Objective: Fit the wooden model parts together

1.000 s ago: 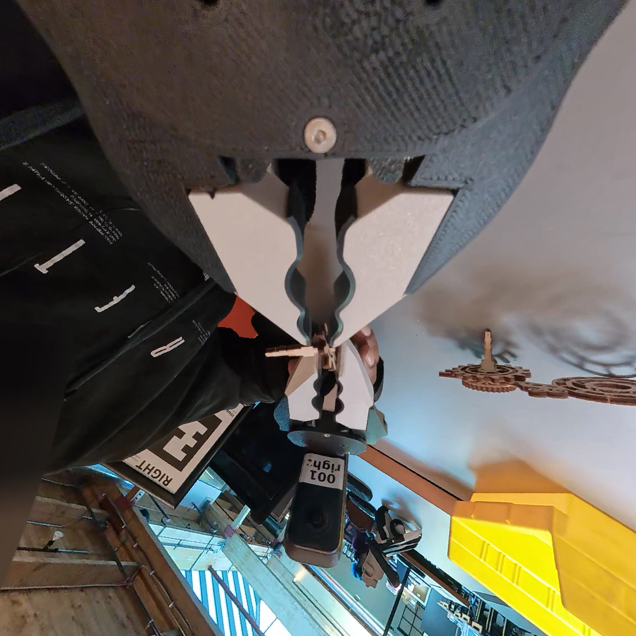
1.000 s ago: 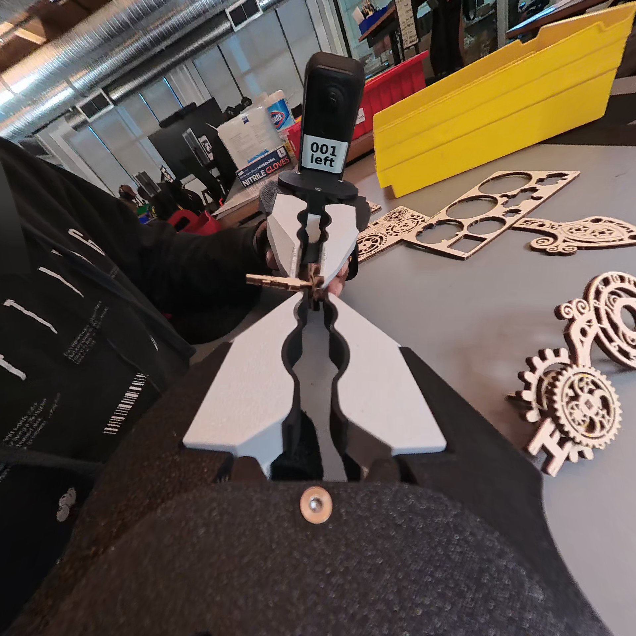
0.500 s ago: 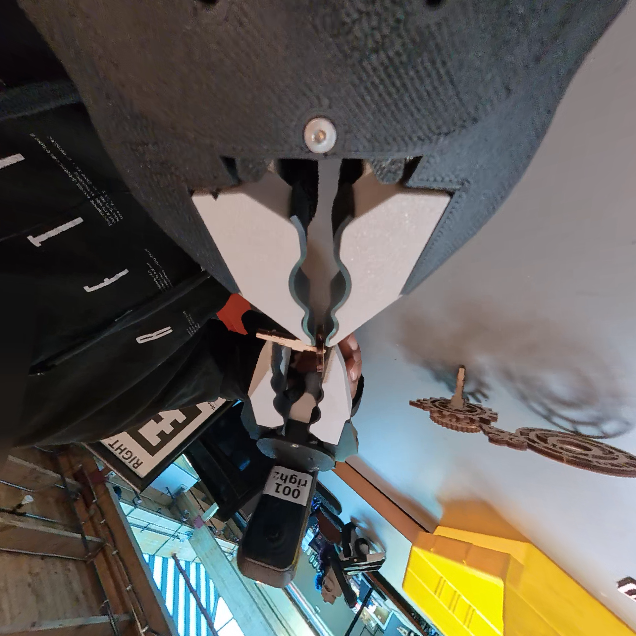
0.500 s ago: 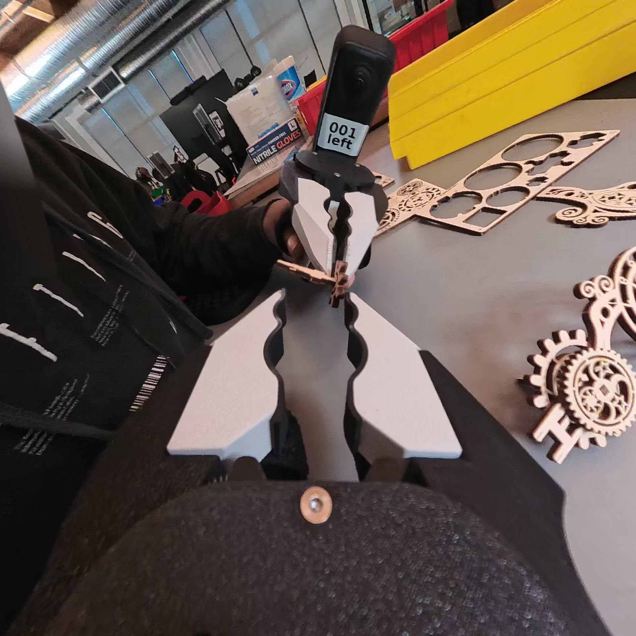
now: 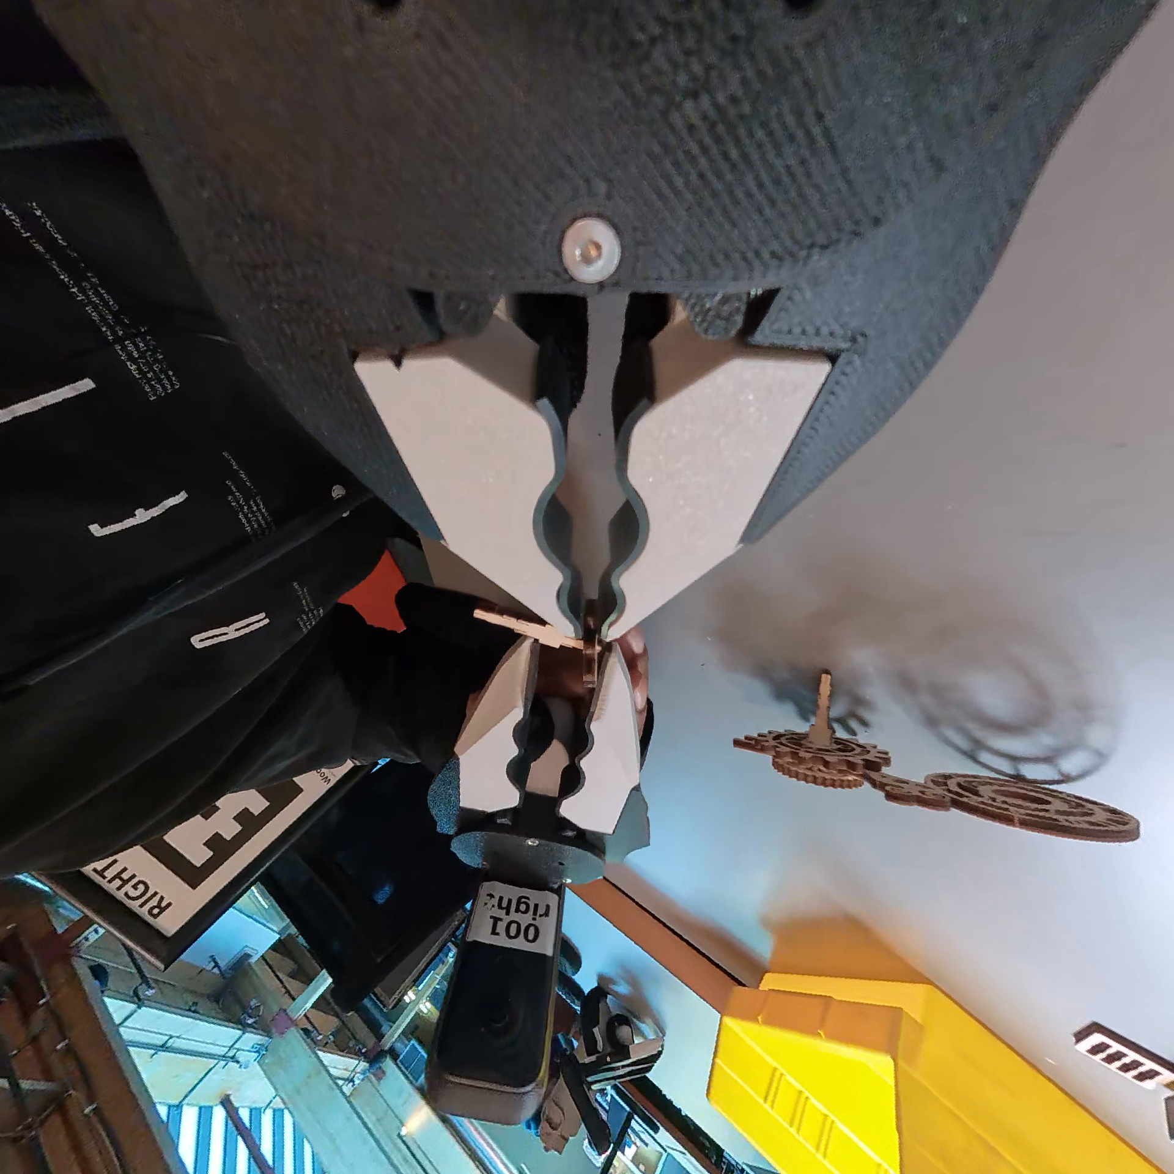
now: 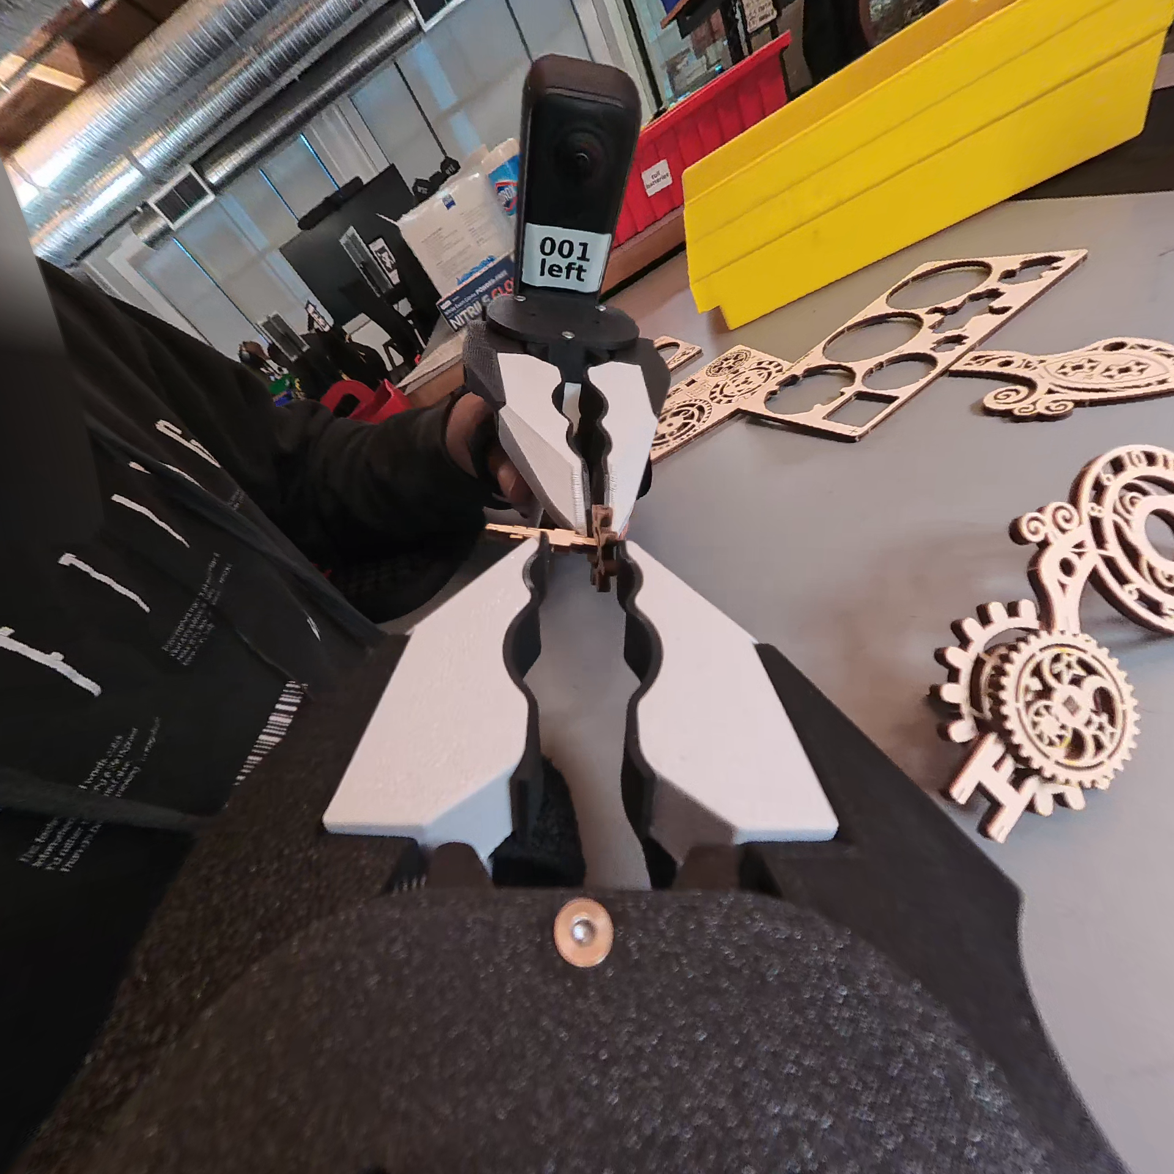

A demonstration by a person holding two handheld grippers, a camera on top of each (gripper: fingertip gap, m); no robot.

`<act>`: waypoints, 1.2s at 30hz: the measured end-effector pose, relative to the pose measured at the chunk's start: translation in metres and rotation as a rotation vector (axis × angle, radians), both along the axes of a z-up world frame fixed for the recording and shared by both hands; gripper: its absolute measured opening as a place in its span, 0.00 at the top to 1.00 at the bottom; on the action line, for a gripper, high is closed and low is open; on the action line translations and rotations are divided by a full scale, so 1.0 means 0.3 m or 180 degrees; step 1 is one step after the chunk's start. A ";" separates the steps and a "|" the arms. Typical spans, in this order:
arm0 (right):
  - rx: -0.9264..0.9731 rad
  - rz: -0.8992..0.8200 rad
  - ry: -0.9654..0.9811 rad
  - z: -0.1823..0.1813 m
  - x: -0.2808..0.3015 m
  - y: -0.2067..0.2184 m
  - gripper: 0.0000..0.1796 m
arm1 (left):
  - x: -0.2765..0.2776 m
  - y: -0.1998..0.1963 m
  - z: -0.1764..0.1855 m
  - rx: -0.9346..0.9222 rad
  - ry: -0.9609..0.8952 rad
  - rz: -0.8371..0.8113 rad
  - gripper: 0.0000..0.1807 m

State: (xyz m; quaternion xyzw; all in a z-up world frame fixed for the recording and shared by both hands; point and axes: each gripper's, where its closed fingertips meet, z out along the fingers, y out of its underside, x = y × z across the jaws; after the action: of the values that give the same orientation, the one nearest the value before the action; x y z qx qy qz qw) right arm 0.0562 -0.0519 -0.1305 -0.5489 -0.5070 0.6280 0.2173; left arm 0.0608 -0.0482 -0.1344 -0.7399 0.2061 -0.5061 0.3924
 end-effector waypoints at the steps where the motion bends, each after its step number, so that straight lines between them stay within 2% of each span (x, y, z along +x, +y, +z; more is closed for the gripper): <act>1: 0.0050 -0.0024 -0.0006 -0.001 -0.001 0.002 0.90 | -0.002 0.000 -0.001 -0.0005 0.0001 0.0002 0.99; 12: 0.0386 -0.0240 0.0057 0.009 0.005 0.024 0.93 | -0.012 0.005 0.012 0.0156 0.0053 0.0041 0.99; 30: 0.0268 -0.0326 0.0085 0.004 0.002 0.020 0.94 | -0.014 0.007 0.013 0.0312 0.0154 0.0139 0.99; 34: 0.0431 -0.0424 0.0131 0.007 -0.003 0.038 0.93 | -0.021 0.024 0.011 0.0156 0.0058 0.0181 0.99; 36: 0.0672 -0.0481 0.0187 0.021 0.000 0.053 0.88 | -0.022 0.036 0.003 -0.0064 -0.0105 0.0233 0.99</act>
State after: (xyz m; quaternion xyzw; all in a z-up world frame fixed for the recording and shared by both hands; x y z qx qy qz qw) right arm 0.0561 -0.0361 -0.1242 -0.5411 -0.5209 0.5688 0.3353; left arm 0.0542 -0.0374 -0.1336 -0.7424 0.1673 -0.5056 0.4066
